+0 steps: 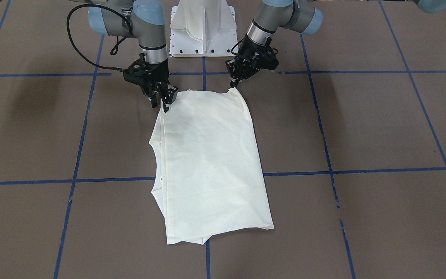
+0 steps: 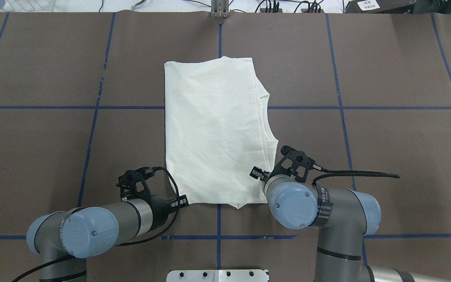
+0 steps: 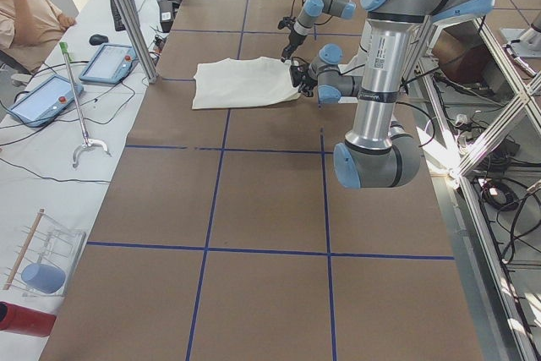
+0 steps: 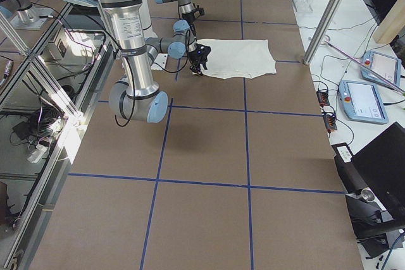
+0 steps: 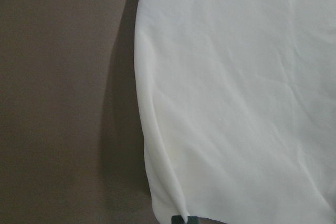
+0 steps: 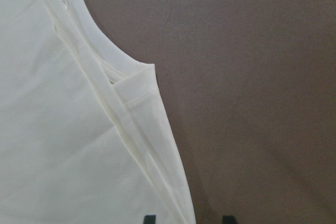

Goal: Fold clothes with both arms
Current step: 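Position the left and right grippers at the shirt's near edge corners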

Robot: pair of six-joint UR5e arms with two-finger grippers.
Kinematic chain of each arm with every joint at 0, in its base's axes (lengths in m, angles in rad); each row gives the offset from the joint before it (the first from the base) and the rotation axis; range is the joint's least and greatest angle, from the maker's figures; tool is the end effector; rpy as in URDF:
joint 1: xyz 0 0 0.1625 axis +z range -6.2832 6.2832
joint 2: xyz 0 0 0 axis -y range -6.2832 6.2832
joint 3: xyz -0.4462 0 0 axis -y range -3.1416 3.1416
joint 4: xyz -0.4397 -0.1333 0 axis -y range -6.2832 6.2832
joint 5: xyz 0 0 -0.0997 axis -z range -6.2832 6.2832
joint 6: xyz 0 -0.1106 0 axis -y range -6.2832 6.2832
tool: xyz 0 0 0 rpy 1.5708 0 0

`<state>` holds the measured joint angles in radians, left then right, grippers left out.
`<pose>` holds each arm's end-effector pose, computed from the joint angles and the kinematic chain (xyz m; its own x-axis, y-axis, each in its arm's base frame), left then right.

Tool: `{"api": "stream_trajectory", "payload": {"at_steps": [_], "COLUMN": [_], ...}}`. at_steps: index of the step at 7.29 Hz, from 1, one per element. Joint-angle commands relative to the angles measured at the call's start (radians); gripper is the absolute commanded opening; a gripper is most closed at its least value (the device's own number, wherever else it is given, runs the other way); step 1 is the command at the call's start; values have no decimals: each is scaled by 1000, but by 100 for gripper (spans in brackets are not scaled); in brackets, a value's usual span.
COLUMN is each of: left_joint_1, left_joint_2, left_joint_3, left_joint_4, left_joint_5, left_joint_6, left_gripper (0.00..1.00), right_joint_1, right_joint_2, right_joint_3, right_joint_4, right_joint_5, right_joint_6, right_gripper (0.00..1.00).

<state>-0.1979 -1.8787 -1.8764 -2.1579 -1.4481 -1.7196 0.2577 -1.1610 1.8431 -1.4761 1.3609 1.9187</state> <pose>0.5919 -0.2685 0.2813 0.3053 -0.2113 -0.9285 0.3562 0.9296 -0.0944 -0.6042 -0.3209 0.3018 0.5152 0.4806 0.7097 -0.6022 0.7921 -0.0993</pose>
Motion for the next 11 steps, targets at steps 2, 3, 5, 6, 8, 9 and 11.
{"api": "stream_trajectory", "payload": {"at_steps": [2,3,5,6,8,9,11], "left_joint_1": [0,0,0,0,0,0,-2], "left_joint_2": [0,0,1,1,1,1,0], "left_joint_3": [0,-1,-1,-1,-1,-3,-7], "left_joint_4": [0,0,0,0,0,0,1], "left_joint_5": [-2,-2,-2,-2,-2,-2,-2], "left_joint_6": [0,0,0,0,0,0,0], "left_gripper": [0,0,0,0,0,0,0], "right_joint_1": [-2,-2,-2,-2,-2,-2,1], "right_joint_2": [3,9,10,12,18,18,18], "right_joint_3": [-11,-13,-21,-21,-19,-18,-2], "right_joint_4": [2,2,2,2,2,2,-1], "right_joint_5": [-3,-3,-9,-11,-11,-11,-9], "right_joint_6": [2,3,3,5,6,6,5], "right_gripper": [51,48,47,44,0,0,0]}}
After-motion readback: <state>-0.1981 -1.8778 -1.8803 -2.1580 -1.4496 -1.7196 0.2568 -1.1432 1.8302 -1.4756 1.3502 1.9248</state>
